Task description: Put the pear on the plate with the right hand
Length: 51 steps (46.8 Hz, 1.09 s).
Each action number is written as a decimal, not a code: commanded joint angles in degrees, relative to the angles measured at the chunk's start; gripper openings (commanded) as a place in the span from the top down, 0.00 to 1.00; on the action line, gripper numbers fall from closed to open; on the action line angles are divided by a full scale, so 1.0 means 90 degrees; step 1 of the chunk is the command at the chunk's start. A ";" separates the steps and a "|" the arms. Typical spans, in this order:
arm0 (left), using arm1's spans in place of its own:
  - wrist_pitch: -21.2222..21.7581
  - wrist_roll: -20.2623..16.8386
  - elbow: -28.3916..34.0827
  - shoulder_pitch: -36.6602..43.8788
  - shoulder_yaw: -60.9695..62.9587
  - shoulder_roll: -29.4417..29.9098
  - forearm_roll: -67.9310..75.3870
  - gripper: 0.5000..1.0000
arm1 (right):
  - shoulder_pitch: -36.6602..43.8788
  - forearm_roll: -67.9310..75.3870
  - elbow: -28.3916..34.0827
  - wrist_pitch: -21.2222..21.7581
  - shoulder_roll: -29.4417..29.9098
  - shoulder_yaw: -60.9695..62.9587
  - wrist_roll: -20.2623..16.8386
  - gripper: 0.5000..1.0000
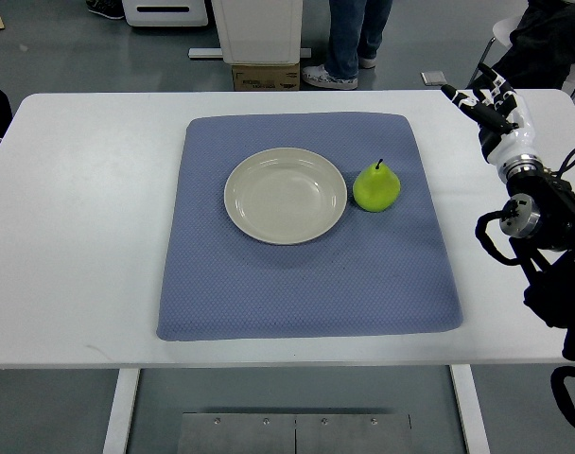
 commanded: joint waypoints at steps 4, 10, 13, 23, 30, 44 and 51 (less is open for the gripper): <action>0.0013 -0.0009 0.0000 0.0000 0.0005 0.0000 0.0000 0.00 | -0.0001 0.0000 -0.0007 0.0000 -0.0001 0.0005 0.0007 0.00; 0.0013 -0.0009 0.0000 -0.0009 -0.0005 0.0000 0.0000 0.00 | -0.0001 0.0000 -0.0007 0.0000 -0.0001 0.0005 0.0007 0.00; 0.0013 -0.0009 0.0000 -0.0019 -0.0005 0.0000 0.0000 0.00 | -0.0001 0.0000 -0.0007 0.0010 -0.0010 0.0005 0.0026 0.00; 0.0013 0.0001 0.0000 0.0020 -0.0005 0.0000 0.0000 0.00 | -0.0001 0.0000 -0.0007 0.0029 -0.0040 0.0005 0.0036 0.00; 0.0013 0.0001 0.0000 0.0020 -0.0005 0.0000 0.0000 0.00 | -0.0010 0.0000 -0.0007 0.0039 -0.0098 0.0005 0.0016 0.00; 0.0013 0.0001 0.0000 0.0020 -0.0005 0.0000 0.0000 0.00 | -0.0040 0.0068 -0.0026 0.0010 -0.0069 -0.0034 0.0211 0.00; 0.0013 0.0001 0.0000 0.0020 -0.0005 0.0000 0.0000 0.00 | -0.0020 0.0078 -0.0046 -0.0039 -0.0069 -0.0297 0.0251 0.00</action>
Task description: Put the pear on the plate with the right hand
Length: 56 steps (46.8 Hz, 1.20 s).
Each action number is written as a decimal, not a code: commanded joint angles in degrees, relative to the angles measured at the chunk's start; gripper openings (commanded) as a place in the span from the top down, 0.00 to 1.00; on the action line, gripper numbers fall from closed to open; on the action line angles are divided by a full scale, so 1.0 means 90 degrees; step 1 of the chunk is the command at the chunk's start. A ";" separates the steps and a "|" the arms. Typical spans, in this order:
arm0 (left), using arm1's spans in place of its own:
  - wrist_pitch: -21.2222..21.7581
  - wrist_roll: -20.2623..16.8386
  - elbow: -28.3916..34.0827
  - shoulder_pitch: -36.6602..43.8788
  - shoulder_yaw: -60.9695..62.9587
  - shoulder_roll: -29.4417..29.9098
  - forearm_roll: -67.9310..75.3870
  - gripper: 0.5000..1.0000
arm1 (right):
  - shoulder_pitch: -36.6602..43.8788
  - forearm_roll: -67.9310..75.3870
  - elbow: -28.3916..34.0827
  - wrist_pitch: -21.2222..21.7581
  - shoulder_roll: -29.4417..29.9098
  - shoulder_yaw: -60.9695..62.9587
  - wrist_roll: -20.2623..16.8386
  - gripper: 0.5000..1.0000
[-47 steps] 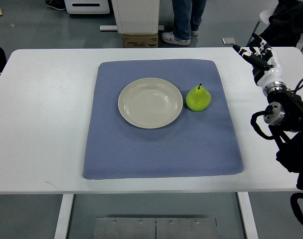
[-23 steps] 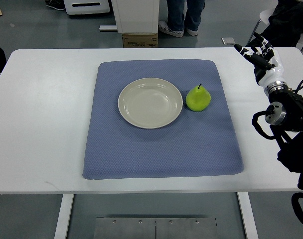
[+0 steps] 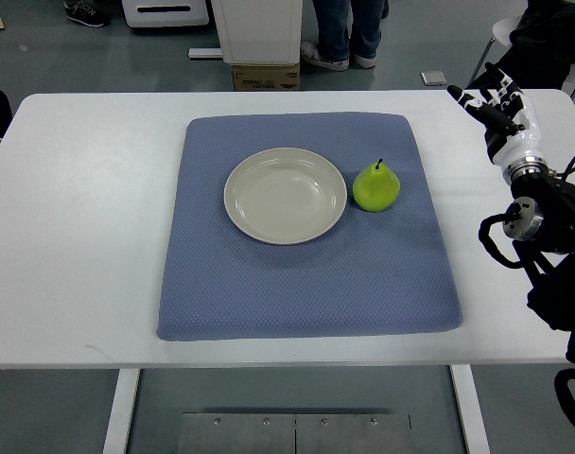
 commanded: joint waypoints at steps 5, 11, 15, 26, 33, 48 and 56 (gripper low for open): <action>0.0000 0.0001 0.0000 -0.0001 0.0000 0.0000 0.0000 0.00 | 0.0028 0.0007 0.0010 -0.0007 0.0000 -0.0169 0.0010 0.00; 0.0000 0.0001 0.0000 -0.0001 0.0000 0.0000 0.0000 0.00 | 0.0047 0.0007 0.0040 0.0061 -0.0020 -0.0354 0.0000 0.00; 0.0000 0.0001 0.0000 -0.0001 0.0000 0.0000 0.0000 0.00 | 0.0106 0.0056 0.0069 0.0071 0.0000 -0.0539 0.0010 0.00; 0.0000 0.0001 0.0000 -0.0001 0.0000 0.0000 0.0000 0.00 | 0.0145 0.0125 0.0206 0.0217 0.0010 -0.0784 0.0000 0.00; 0.0000 -0.0009 0.0000 -0.0001 0.0000 0.0000 0.0000 0.00 | 0.0165 0.0125 0.0196 0.0608 0.0000 -0.0794 -0.0019 0.00; 0.0000 0.0001 0.0000 -0.0001 0.0000 0.0000 0.0000 0.00 | 0.0145 0.0125 0.0245 0.0774 -0.0039 -0.1135 0.0010 0.00; 0.0000 -0.0009 0.0000 -0.0001 0.0000 0.0000 0.0000 0.00 | 0.0135 0.0115 0.0352 0.0774 -0.0059 -0.1311 0.0020 0.00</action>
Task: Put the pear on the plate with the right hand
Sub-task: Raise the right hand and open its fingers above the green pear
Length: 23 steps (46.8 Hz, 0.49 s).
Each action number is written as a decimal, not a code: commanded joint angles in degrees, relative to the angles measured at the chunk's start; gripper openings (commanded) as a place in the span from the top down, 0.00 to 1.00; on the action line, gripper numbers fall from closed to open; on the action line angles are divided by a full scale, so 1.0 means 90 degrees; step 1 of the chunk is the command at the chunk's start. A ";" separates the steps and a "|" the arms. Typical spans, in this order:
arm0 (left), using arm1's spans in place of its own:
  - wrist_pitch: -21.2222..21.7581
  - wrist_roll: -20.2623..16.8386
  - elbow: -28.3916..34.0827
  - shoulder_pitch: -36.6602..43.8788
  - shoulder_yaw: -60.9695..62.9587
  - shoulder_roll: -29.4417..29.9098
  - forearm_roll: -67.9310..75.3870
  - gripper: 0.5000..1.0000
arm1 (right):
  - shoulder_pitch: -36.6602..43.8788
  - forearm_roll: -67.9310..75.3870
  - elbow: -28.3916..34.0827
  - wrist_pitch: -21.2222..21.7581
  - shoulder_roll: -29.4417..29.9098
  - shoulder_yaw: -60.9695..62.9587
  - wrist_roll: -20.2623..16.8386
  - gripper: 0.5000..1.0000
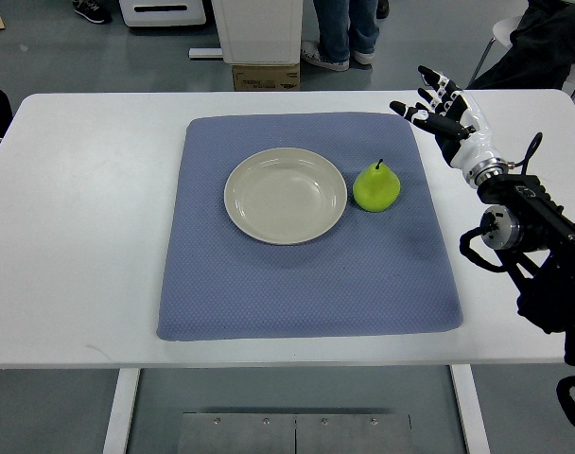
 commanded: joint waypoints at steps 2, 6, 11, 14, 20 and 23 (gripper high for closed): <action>0.0000 0.0001 0.0000 0.0000 0.0000 0.0000 0.0000 0.00 | -0.0019 -0.0006 0.0093 0.0000 -0.0028 -0.0104 0.0013 0.00; 0.0000 0.0001 0.0000 0.0000 0.0000 0.0000 0.0000 0.00 | -0.0038 -0.0016 0.0142 0.0000 -0.0087 -0.0241 0.0130 0.00; 0.0000 0.0001 0.0000 0.0000 0.0000 0.0000 0.0000 0.00 | -0.0038 -0.0045 0.0201 0.0000 -0.0214 -0.0485 0.0296 0.00; 0.0000 0.0001 0.0000 0.0000 0.0000 0.0000 0.0000 0.00 | -0.0038 -0.0055 0.0220 0.0000 -0.0282 -0.0631 0.0374 0.00; 0.0000 0.0001 0.0000 -0.0010 0.0000 0.0000 0.0000 0.00 | -0.0038 -0.0075 0.0240 0.0000 -0.0409 -0.0856 0.0540 0.00; 0.0000 0.0001 0.0000 0.0000 0.0000 0.0000 0.0000 0.00 | -0.0048 -0.0084 0.0240 0.0000 -0.0458 -0.0915 0.0598 0.00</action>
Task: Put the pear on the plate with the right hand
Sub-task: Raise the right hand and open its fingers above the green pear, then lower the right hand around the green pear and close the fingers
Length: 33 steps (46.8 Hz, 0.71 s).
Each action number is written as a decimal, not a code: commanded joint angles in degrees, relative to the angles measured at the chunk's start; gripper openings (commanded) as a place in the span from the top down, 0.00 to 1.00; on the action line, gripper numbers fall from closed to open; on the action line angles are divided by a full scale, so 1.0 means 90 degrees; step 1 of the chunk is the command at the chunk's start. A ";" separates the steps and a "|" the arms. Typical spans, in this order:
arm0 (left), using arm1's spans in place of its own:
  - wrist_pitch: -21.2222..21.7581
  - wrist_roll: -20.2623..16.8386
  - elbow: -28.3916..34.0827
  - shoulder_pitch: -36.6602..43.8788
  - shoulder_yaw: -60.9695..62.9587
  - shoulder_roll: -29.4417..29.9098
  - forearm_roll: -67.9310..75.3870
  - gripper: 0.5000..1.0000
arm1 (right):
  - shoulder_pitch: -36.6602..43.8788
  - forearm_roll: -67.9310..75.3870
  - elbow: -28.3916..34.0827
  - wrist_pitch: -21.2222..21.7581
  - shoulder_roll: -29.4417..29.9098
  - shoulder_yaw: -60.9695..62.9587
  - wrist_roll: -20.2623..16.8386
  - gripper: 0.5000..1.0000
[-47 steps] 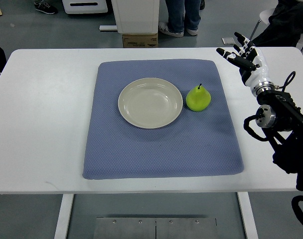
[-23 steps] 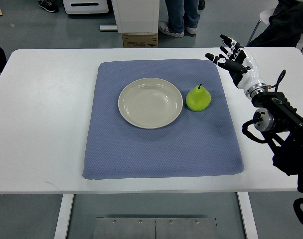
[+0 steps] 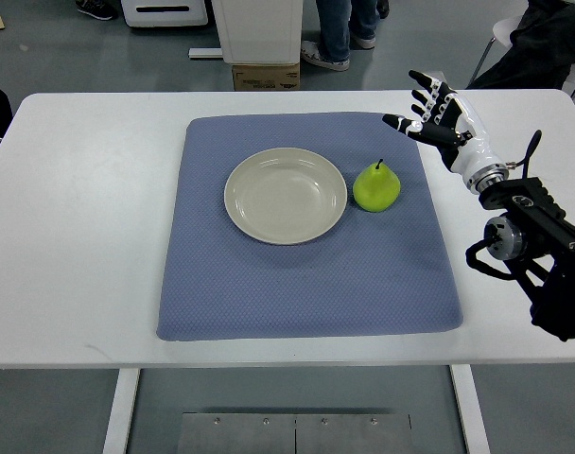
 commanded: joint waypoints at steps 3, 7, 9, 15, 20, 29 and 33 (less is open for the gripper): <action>0.0000 0.0001 -0.0001 0.0004 0.0000 0.0000 0.0000 0.00 | -0.0015 -0.0019 0.0029 -0.0001 -0.0040 -0.0074 0.0077 0.00; 0.0000 0.0001 -0.0001 0.0004 0.0000 0.0000 0.0000 0.00 | -0.0024 -0.0029 0.0137 -0.0001 -0.0050 -0.0171 0.0096 0.00; 0.0000 0.0001 -0.0001 0.0004 0.0000 0.0000 0.0000 0.00 | -0.0024 -0.0029 0.0176 -0.0001 -0.0059 -0.0249 0.0126 0.00; 0.0000 0.0001 -0.0001 0.0004 0.0000 0.0000 0.0000 0.00 | -0.0024 -0.0038 0.0205 -0.0001 -0.0089 -0.0591 0.0340 0.00; 0.0000 0.0001 -0.0001 0.0004 0.0000 0.0000 0.0000 0.00 | -0.0034 -0.0038 0.0205 -0.0010 -0.0089 -0.0894 0.0448 0.00; 0.0000 0.0001 -0.0001 -0.0006 0.0000 0.0000 0.0000 0.00 | -0.0103 -0.0048 0.0186 -0.0059 -0.0011 -0.1060 0.0516 0.00; 0.0000 0.0001 -0.0001 0.0004 0.0000 0.0000 0.0000 0.00 | -0.0161 -0.0048 0.0176 -0.0069 -0.0001 -0.1070 0.0516 0.00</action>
